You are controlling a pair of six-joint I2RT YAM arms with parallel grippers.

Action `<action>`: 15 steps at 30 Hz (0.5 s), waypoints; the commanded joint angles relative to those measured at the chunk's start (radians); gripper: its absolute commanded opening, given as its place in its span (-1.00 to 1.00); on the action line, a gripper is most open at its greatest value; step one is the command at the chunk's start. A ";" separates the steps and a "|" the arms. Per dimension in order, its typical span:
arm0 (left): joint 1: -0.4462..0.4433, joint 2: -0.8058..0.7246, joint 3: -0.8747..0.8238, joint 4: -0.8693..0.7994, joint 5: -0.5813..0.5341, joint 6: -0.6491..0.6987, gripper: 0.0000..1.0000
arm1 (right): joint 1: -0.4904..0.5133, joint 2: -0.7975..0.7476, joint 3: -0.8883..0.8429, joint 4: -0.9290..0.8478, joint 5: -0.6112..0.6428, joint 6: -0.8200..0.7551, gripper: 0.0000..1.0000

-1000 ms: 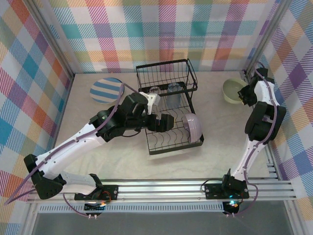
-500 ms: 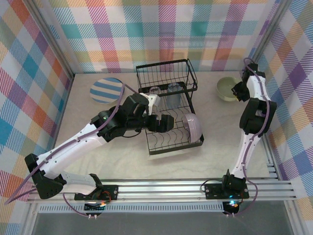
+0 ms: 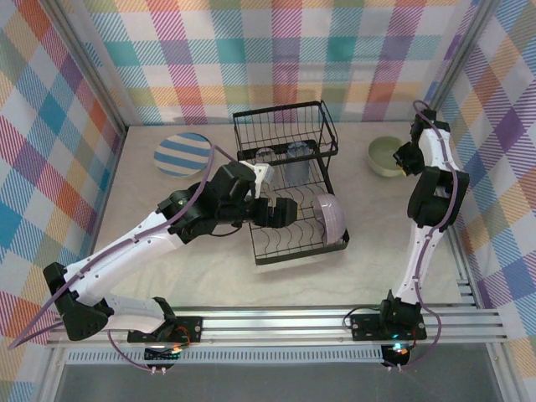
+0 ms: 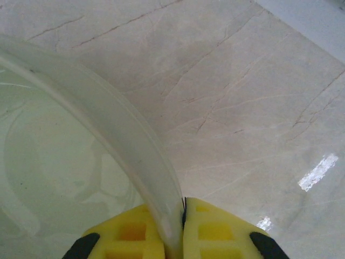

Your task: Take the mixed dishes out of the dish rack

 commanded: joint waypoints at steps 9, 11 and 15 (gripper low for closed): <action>0.011 -0.043 -0.038 0.017 -0.010 -0.020 1.00 | 0.002 -0.023 0.064 -0.002 -0.034 0.003 -0.52; 0.011 -0.051 -0.044 0.020 -0.011 -0.023 1.00 | 0.001 -0.025 0.061 -0.002 -0.039 0.003 -0.51; 0.011 -0.063 -0.051 0.017 -0.016 -0.024 1.00 | 0.001 -0.039 0.053 -0.001 -0.048 0.002 -0.38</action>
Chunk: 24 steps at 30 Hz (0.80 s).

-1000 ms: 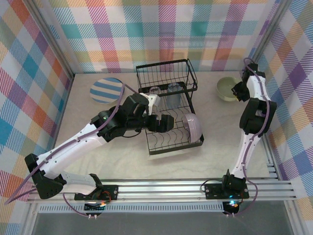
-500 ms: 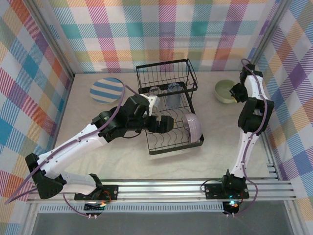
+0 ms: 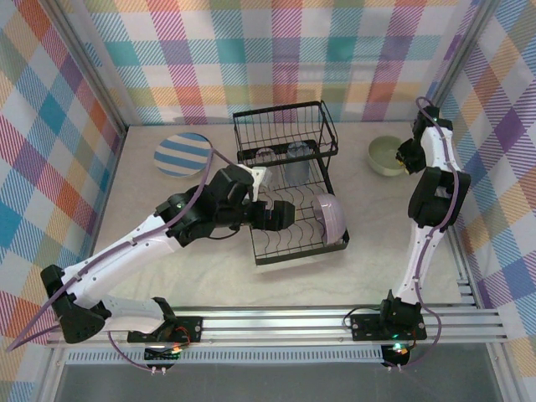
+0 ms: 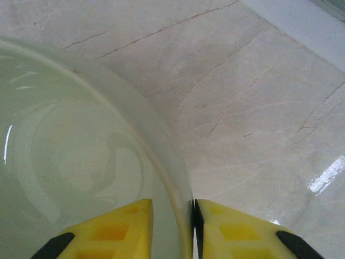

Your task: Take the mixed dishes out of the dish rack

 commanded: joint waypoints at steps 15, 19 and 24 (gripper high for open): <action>0.011 -0.127 -0.097 0.063 -0.080 -0.047 1.00 | -0.013 -0.307 -0.159 0.093 -0.043 -0.001 0.63; 0.020 -0.122 -0.120 0.075 -0.051 -0.052 1.00 | -0.013 -0.457 -0.317 0.169 -0.083 0.015 0.70; 0.031 -0.074 -0.133 0.087 0.023 -0.055 1.00 | -0.002 -0.676 -0.569 0.260 -0.163 0.019 0.86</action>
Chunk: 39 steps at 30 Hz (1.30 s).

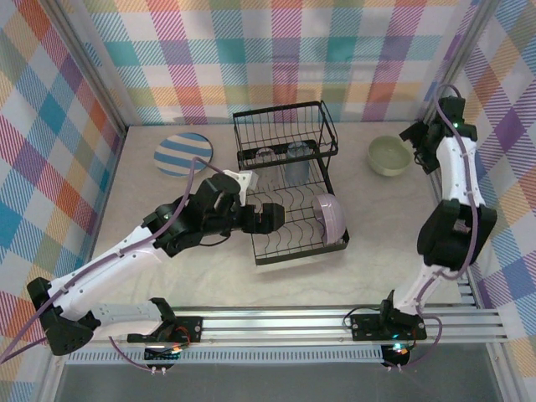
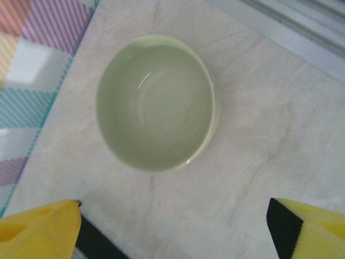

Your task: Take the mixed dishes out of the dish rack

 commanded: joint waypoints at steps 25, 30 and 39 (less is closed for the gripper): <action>0.246 0.220 -0.134 -0.021 0.153 -0.047 0.74 | 0.432 -0.626 -0.636 -0.031 -0.318 -0.355 0.98; 0.257 0.255 -0.145 0.014 0.172 -0.043 0.75 | 0.442 -0.608 -0.665 0.062 -0.322 -0.411 0.98; 0.259 0.326 -0.139 0.035 0.191 -0.034 0.67 | 0.450 -0.493 -0.625 0.070 -0.328 -0.502 0.98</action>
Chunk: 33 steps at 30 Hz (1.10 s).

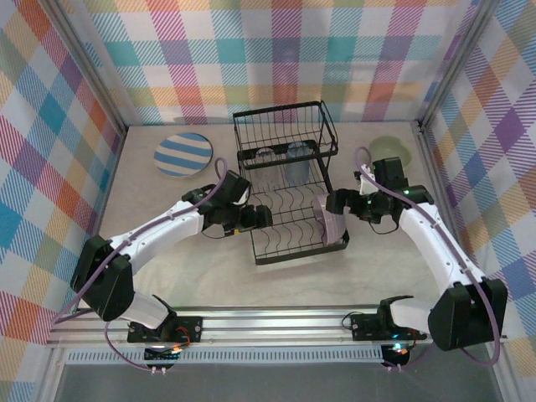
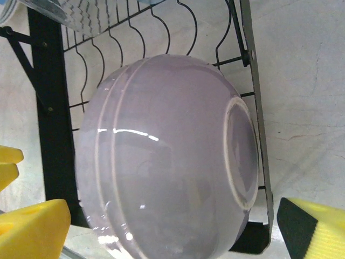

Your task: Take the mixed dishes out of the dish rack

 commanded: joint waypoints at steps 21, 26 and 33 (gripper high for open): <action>0.012 0.080 -0.006 0.042 0.020 0.025 0.65 | 0.014 0.099 0.084 -0.008 -0.097 -0.115 0.98; 0.012 0.087 -0.005 0.048 0.025 0.027 0.63 | 0.024 0.133 0.108 -0.026 -0.085 -0.127 0.97; 0.012 0.112 0.003 0.056 0.033 0.027 0.60 | 0.052 0.164 0.127 -0.045 -0.050 -0.139 0.97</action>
